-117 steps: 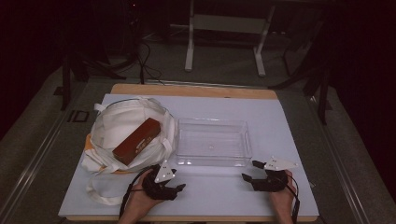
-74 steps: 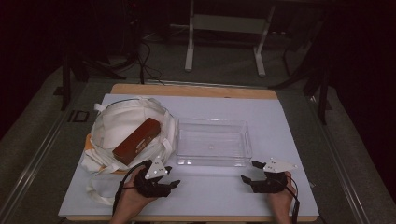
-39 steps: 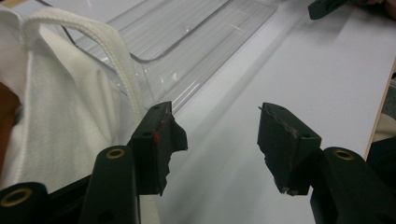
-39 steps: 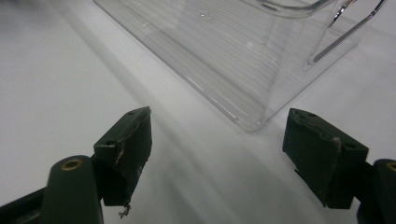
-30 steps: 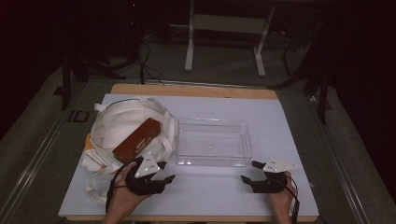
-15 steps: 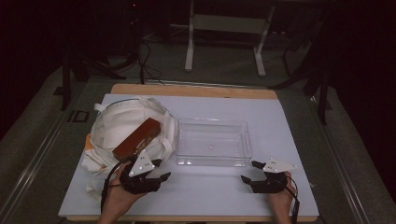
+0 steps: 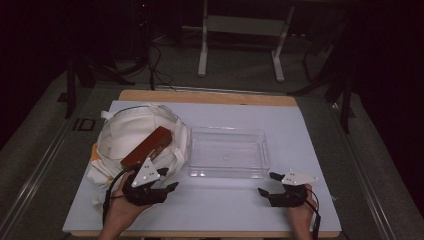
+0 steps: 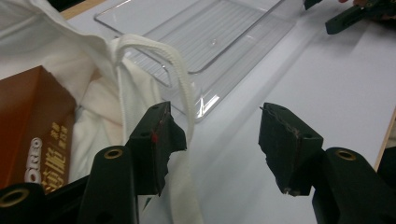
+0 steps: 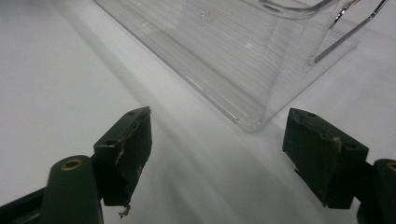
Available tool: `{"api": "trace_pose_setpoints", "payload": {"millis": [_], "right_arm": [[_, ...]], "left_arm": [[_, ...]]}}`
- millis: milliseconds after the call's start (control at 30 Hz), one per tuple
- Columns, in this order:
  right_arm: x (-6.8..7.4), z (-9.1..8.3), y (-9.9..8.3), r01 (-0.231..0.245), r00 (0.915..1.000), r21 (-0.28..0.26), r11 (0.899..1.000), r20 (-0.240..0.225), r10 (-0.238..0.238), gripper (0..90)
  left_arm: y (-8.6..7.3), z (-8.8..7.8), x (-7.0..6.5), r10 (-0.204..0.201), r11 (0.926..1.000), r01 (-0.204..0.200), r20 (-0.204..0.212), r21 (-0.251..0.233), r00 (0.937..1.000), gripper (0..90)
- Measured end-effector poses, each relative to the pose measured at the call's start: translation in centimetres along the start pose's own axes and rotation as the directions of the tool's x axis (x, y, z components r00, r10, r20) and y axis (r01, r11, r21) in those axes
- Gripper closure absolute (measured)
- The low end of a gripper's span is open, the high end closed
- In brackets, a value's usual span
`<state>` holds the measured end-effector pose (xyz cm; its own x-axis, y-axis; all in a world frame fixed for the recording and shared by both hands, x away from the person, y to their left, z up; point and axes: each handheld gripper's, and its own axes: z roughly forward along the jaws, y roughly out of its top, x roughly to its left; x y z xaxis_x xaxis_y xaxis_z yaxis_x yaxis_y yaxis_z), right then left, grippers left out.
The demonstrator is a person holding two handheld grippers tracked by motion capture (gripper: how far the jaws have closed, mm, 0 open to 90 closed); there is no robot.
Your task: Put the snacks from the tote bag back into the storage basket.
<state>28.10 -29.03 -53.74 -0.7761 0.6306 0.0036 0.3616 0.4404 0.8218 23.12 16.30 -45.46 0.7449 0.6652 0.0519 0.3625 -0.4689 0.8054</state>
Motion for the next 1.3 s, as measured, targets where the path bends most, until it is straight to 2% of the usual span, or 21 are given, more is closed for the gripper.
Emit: {"api": "trace_pose_setpoints", "payload": {"millis": [267,467,633,833,1100,1300], "right_arm": [[0.0,0.0,0.0,0.002,1.0000,0.000,1.000,0.000,-0.002,23.8],[0.0,0.0,0.0,0.003,1.0000,0.000,1.000,0.002,-0.003,23.8],[0.1,0.0,0.0,0.003,1.0000,0.001,1.000,0.003,-0.003,23.9],[0.1,0.0,0.0,0.004,1.0000,0.001,1.000,0.002,-0.004,23.8],[0.1,0.0,0.0,0.006,1.0000,0.000,1.000,0.004,-0.006,23.9],[0.1,0.0,0.0,0.003,1.0000,0.002,1.000,0.003,-0.003,23.9]], "left_arm": [[-0.2,-0.6,0.8,0.008,0.9999,-0.008,-0.023,0.007,0.9997,44.8],[0.2,-1.4,1.7,0.005,0.9998,-0.004,-0.038,0.018,0.9993,44.2],[0.6,-2.0,2.4,0.018,0.9994,-0.016,-0.061,0.032,0.9980,44.2],[1.0,-2.4,3.2,0.030,0.9993,-0.028,-0.087,0.025,0.9958,44.1],[1.6,-2.5,4.3,0.046,0.9974,-0.039,-0.116,0.061,0.9922,43.7],[1.8,-2.5,5.1,0.034,0.9963,-0.023,-0.123,0.082,0.9918,43.4]]}}
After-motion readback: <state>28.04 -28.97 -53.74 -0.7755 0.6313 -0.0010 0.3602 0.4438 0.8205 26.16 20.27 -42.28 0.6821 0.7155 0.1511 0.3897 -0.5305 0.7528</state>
